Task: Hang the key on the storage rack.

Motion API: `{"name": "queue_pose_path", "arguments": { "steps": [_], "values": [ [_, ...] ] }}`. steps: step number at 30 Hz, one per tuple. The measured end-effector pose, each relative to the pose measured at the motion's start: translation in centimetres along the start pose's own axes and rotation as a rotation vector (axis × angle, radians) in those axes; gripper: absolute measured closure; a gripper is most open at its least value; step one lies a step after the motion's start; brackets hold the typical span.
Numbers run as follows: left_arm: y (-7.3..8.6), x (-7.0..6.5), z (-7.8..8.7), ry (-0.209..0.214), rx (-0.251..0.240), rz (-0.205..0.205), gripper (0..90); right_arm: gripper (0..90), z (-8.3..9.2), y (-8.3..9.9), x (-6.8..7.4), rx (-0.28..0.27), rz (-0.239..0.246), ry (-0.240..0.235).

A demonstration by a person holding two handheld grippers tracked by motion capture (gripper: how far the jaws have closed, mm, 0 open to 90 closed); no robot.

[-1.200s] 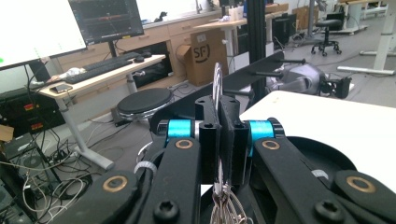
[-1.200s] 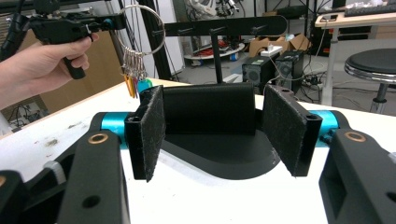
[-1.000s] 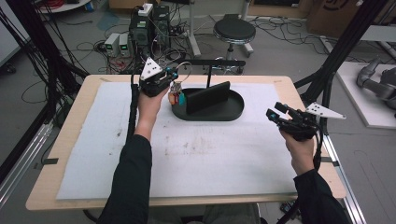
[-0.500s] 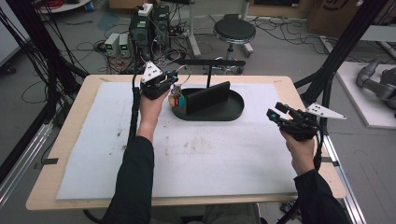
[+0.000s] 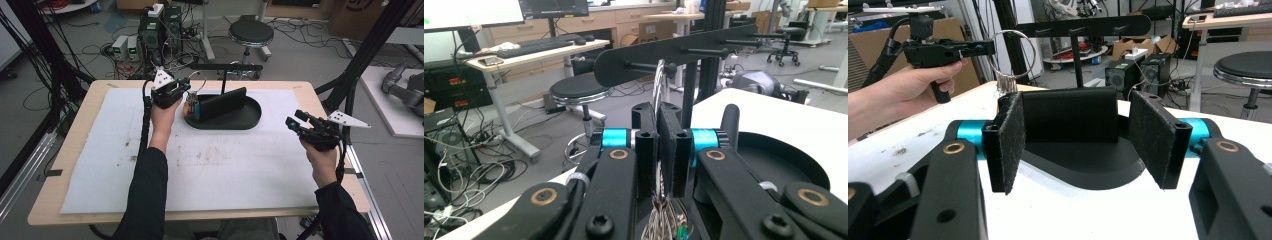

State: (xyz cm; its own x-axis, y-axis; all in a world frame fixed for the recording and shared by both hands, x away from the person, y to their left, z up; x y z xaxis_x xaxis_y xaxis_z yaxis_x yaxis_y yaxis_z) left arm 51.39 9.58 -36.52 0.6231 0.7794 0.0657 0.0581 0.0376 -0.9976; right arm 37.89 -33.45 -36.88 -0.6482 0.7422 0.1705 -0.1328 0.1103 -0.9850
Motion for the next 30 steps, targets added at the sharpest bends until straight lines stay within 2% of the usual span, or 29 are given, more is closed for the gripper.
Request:
{"name": "queue_pose_path", "arguments": {
  "steps": [4,9,10,12,16,18,19,20,21,23,24,25,26,27,28,30],
  "values": [
    [-0.1,0.2,0.2,-0.014,-0.006,0.01,77.8,40.9,0.0,0.1,-0.1,0.002,0.0,0.001],
    [-0.2,0.5,1.2,-0.05,0.011,0.034,55.8,41.0,-0.1,0.2,-0.2,0.006,-0.002,0.003],
    [-0.2,0.7,1.7,-0.054,0.036,0.069,49.5,40.9,-0.1,0.2,-0.2,0.013,-0.005,0.002],
    [-0.3,0.7,2.2,-0.053,0.042,0.102,40.6,40.9,-0.2,0.3,-0.2,0.014,0.003,0.004],
    [-0.4,0.2,3.4,-0.052,0.031,0.077,35.2,40.6,-0.2,0.5,-0.2,0.025,0.002,0.002],
    [-0.2,-0.4,4.5,-0.045,0.068,0.059,32.1,40.4,-0.4,0.6,-0.2,0.037,0.012,0.004],
    [-0.2,-0.4,4.5,-0.045,0.068,0.059,30.2,40.0,-0.5,0.6,-0.1,0.039,0.006,0.003],
    [0.0,-0.9,5.6,-0.038,0.073,0.062,29.9,39.6,-0.5,0.7,-0.1,0.046,0.008,0.002],
    [0.0,-0.9,5.6,-0.038,0.073,0.062,29.9,39.3,-0.6,0.8,0.0,0.053,0.015,0.003],
    [0.5,-1.8,7.4,-0.026,0.102,0.043,28.9,38.7,-0.8,0.9,0.1,0.068,0.028,0.005],
    [0.5,-1.8,7.4,-0.026,0.102,0.043,28.8,38.4,-0.9,1.0,0.1,0.076,0.033,0.005],
    [0.7,-2.1,8.1,-0.024,0.106,0.043,28.9,38.4,-0.9,1.0,0.2,0.08,0.041,0.006],
    [1.0,-2.6,9.4,-0.026,0.119,0.039,28.8,38.2,-1.0,1.1,0.3,0.088,0.042,0.007],
    [1.0,-2.6,9.4,-0.026,0.119,0.039,28.8,38.0,-1.0,1.2,0.3,0.093,0.043,0.009],
    [1.5,-3.1,10.9,-0.028,0.129,0.044,28.8,37.9,-1.1,1.2,0.3,0.098,0.046,0.012],
    [2.1,-3.4,12.4,-0.019,0.139,0.052,28.8,37.3,-1.2,1.4,0.4,0.107,0.052,0.016]
  ]
}}
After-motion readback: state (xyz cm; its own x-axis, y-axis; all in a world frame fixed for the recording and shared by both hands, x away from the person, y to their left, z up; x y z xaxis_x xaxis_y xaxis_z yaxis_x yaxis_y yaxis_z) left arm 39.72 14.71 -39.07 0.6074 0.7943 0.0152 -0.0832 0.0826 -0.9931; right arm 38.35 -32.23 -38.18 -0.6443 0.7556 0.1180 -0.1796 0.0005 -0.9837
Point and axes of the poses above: each handheld gripper's, and its own axes: z roughly backward along the jaws, y roughly out of its underside, x roughly to its left, the point moved 4 cm from there along -z, roughly forward along the jaws, and after that the axes turned 8 degrees about -x, right-handed, at the moved point
